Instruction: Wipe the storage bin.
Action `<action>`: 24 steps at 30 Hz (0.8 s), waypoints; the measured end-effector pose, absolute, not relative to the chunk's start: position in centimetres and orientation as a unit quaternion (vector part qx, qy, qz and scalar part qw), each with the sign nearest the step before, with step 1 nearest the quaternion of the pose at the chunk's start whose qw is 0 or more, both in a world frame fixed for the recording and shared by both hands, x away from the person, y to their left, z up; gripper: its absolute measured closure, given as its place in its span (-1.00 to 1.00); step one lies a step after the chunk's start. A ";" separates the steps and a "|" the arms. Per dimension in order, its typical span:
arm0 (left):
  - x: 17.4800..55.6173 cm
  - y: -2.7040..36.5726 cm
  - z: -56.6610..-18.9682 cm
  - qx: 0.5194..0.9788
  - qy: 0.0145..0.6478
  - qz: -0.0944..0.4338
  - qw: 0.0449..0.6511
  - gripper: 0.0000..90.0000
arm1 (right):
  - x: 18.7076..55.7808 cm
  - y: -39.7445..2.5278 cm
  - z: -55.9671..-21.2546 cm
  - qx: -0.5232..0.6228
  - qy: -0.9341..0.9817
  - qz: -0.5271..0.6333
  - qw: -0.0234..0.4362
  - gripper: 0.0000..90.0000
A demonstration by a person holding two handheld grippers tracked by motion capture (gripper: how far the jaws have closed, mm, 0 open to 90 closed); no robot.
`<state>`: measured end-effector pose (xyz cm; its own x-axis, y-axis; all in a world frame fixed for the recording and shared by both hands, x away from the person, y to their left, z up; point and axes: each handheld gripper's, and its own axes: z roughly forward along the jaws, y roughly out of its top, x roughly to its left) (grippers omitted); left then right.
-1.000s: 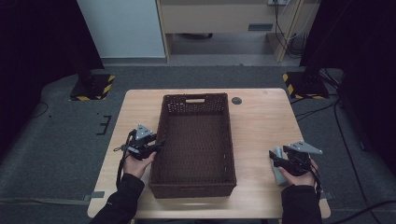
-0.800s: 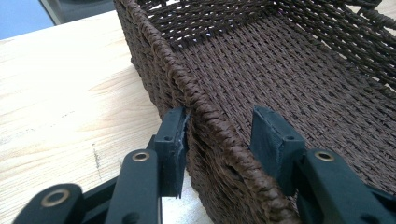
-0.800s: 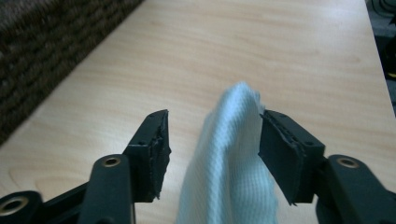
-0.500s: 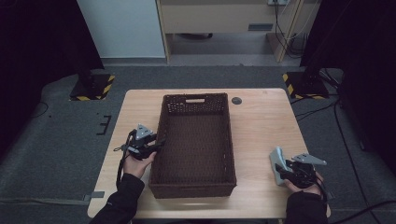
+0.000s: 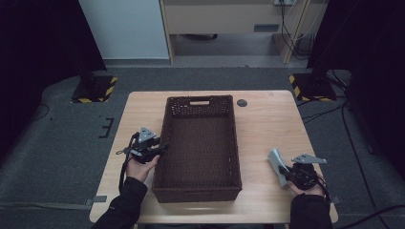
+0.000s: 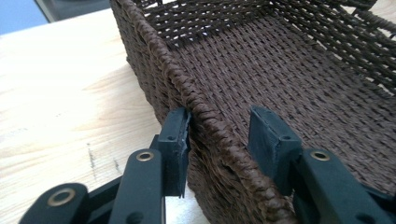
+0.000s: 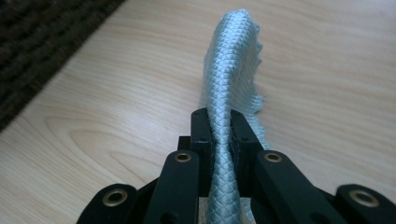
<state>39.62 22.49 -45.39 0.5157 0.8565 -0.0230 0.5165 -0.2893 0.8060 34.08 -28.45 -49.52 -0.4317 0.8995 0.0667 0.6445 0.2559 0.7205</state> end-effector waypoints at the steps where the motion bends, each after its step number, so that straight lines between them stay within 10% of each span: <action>1: 39.6 22.5 -45.4 0.774 0.444 0.214 0.397 0.28 | 34.2 -28.3 -49.4 0.501 0.769 0.352 0.185 0.85; 24: 39.1 20.9 -45.2 0.774 0.449 0.224 0.387 0.33 | 38.6 -25.2 -46.6 0.468 0.742 0.426 0.222 0.85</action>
